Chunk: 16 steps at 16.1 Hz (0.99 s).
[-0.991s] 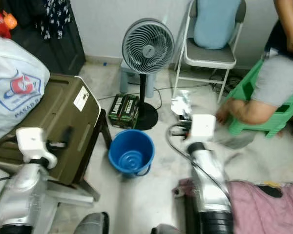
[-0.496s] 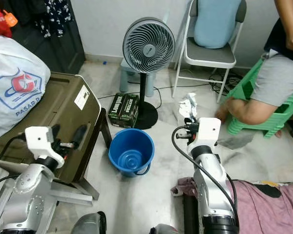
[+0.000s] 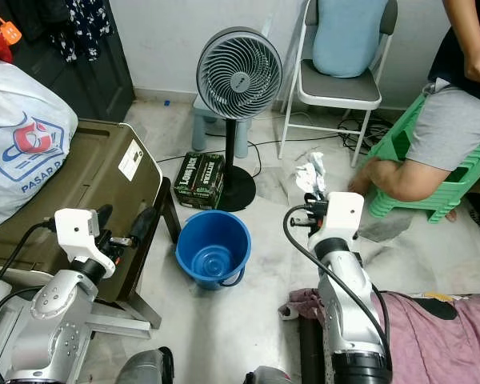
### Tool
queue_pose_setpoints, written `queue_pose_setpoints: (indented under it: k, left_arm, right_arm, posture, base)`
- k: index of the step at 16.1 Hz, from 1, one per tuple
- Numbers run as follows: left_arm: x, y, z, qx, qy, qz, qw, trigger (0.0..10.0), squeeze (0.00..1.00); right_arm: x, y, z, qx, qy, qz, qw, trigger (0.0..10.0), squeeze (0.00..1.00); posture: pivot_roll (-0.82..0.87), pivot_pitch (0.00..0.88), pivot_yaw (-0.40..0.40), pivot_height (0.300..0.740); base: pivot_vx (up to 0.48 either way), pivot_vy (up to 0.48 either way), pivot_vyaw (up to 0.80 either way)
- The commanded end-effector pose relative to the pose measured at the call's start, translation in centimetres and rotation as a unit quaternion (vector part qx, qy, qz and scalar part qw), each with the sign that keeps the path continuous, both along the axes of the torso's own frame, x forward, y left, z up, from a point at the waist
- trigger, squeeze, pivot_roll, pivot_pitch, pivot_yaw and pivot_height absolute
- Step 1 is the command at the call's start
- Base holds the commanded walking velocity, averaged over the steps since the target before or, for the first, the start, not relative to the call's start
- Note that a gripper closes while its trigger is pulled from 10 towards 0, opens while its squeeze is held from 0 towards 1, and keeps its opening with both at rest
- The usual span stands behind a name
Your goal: Clean up the room
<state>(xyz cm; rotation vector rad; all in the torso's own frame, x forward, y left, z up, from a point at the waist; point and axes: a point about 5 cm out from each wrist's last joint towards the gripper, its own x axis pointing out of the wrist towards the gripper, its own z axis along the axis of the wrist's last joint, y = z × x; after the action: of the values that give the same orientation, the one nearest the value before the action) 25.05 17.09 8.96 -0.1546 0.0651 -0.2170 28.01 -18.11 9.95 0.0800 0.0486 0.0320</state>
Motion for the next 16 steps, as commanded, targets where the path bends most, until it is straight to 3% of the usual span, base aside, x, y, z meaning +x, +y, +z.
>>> queue_pose_setpoints:
  k: [1, 5, 16]
  left_arm:
    - [0.04, 0.19, -0.22, 0.001, 0.008, 0.003, 1.000, 10.0, 0.00]
    - [0.11, 0.00, -0.09, -0.008, 0.004, -0.008, 1.000, 10.0, 0.00]
    - [0.19, -0.13, -0.08, -0.015, 0.005, -0.013, 1.000, 10.0, 0.00]
  right_arm:
    - [0.14, 0.32, 0.37, -0.002, -0.006, 0.015, 1.000, 10.0, 0.00]
    - [0.16, 0.22, 0.32, -0.002, -0.003, 0.010, 1.000, 10.0, 0.00]
    - [0.24, 0.16, 0.17, -0.005, 0.003, 0.012, 1.000, 10.0, 0.00]
  posture:
    - [-0.01, 0.092, -0.069, 0.740]
    - [-0.01, 0.092, -0.068, 0.740]
    - [-0.01, 0.093, -0.069, 0.740]
  base:
    - [0.000, 0.000, 0.00]
    - [0.000, 0.000, 0.10]
    - [0.278, 0.000, 0.00]
